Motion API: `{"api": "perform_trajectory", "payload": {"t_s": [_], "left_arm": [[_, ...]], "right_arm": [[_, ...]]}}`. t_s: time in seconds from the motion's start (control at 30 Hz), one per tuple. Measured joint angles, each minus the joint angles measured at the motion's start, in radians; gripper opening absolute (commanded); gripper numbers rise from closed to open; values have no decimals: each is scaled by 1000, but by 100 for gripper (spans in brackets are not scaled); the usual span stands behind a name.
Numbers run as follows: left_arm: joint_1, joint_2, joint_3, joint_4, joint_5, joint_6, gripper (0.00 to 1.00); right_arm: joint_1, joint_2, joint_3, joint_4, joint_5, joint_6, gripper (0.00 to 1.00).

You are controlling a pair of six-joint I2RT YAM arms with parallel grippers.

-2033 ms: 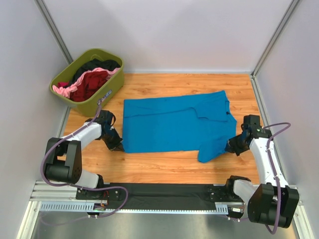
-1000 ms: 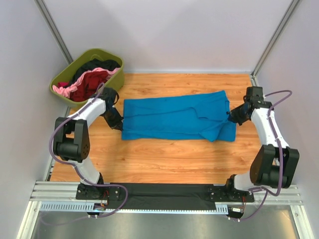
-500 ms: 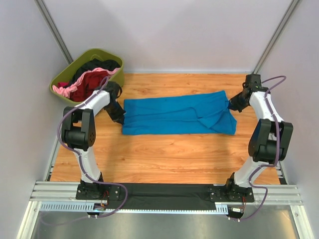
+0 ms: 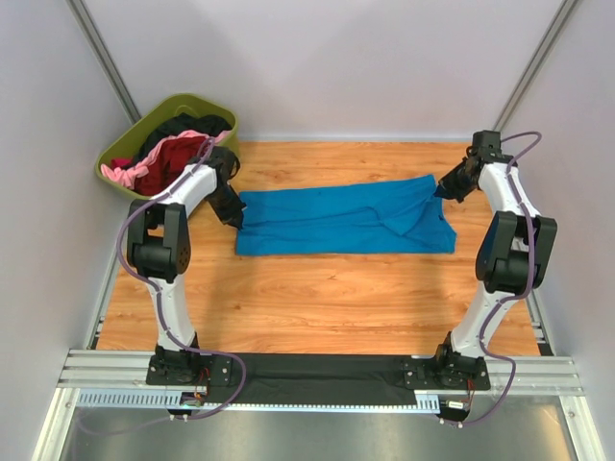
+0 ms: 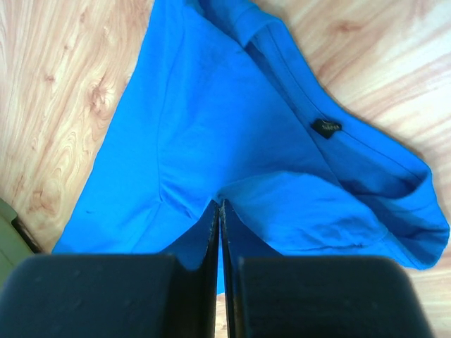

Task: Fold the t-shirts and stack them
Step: Fold the tshirt

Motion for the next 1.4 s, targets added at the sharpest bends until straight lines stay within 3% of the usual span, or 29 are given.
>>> {"api": "perform_trajectory", "payload": {"t_s": [0.5,1.4], "left_arm": [[-11,76,71,-52,-66,4,0],[-17,124,145,-97,-90,-7,1]], "right_arm": [[0,71,59,13,-57,-86,0],[-9,92,38,180,-122,-59,3]]}}
